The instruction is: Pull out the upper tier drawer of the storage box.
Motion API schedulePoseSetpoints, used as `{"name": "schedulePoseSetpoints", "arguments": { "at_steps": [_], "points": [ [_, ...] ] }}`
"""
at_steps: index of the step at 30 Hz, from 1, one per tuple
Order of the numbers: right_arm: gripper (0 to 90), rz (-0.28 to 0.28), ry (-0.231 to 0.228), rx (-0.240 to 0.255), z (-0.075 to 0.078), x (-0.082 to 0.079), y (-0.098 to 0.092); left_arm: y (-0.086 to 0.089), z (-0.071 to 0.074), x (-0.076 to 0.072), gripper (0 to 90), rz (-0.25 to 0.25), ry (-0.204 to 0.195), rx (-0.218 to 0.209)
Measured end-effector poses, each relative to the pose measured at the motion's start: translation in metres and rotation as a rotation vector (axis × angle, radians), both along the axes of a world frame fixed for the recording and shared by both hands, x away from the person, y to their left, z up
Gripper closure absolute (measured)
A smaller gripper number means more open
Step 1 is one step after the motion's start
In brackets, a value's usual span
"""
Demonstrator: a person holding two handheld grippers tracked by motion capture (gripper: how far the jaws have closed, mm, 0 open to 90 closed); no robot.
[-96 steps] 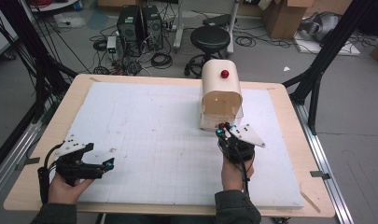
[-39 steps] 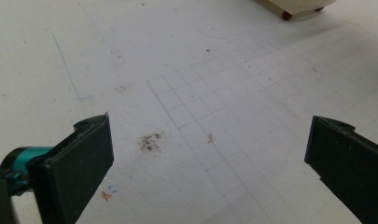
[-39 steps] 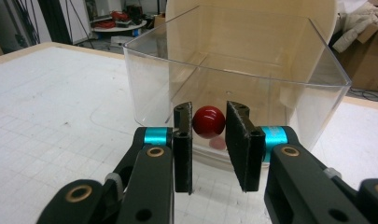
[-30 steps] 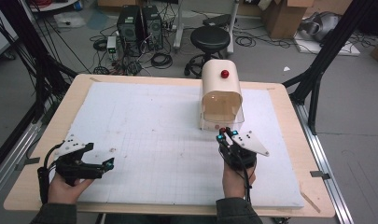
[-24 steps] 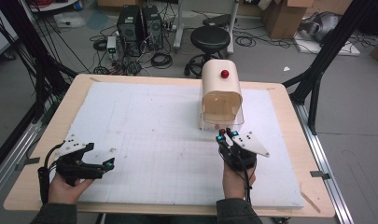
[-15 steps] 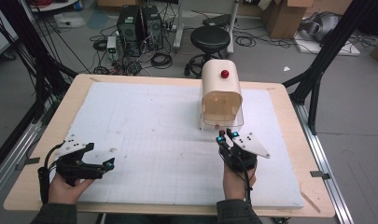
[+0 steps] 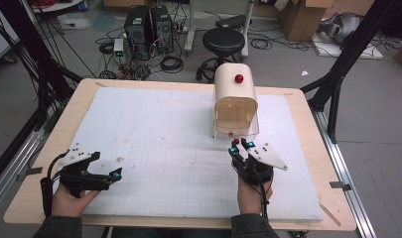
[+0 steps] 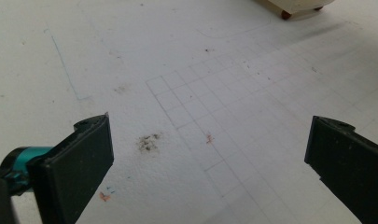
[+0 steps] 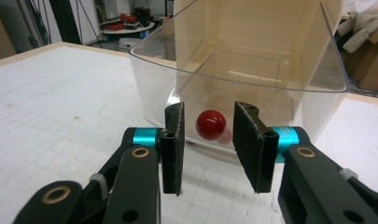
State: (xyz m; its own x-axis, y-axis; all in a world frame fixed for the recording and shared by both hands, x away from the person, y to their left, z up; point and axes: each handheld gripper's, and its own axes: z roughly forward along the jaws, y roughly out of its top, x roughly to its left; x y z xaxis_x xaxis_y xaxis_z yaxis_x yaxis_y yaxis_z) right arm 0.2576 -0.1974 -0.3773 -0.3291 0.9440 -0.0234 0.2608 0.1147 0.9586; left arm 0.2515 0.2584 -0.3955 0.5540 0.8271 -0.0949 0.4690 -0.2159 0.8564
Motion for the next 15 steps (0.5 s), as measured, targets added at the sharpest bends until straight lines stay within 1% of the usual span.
{"name": "schedulePoseSetpoints", "arguments": {
  "at_steps": [6,8,11,15],
  "points": [
    [61.1,0.01,0.0,0.005,0.0002,-0.0021,-0.0013,-0.0006,-0.0003,-0.0001,1.7,0.001,0.0,0.001],
    [59.1,0.017,-0.003,0.005,0.0004,-0.0026,-0.0022,-0.0003,-0.0003,0.0,1.7,0.0,0.001,0.003],
    [52.8,0.024,-0.007,0.009,0.0005,-0.0032,-0.0025,-0.0001,-0.0004,0.0,1.7,0.002,0.002,-0.002],
    [44.1,0.058,0.018,0.013,0.0004,-0.0022,-0.0027,0.0005,-0.0006,0.0002,1.7,0.002,0.003,-0.001]
  ]
}}
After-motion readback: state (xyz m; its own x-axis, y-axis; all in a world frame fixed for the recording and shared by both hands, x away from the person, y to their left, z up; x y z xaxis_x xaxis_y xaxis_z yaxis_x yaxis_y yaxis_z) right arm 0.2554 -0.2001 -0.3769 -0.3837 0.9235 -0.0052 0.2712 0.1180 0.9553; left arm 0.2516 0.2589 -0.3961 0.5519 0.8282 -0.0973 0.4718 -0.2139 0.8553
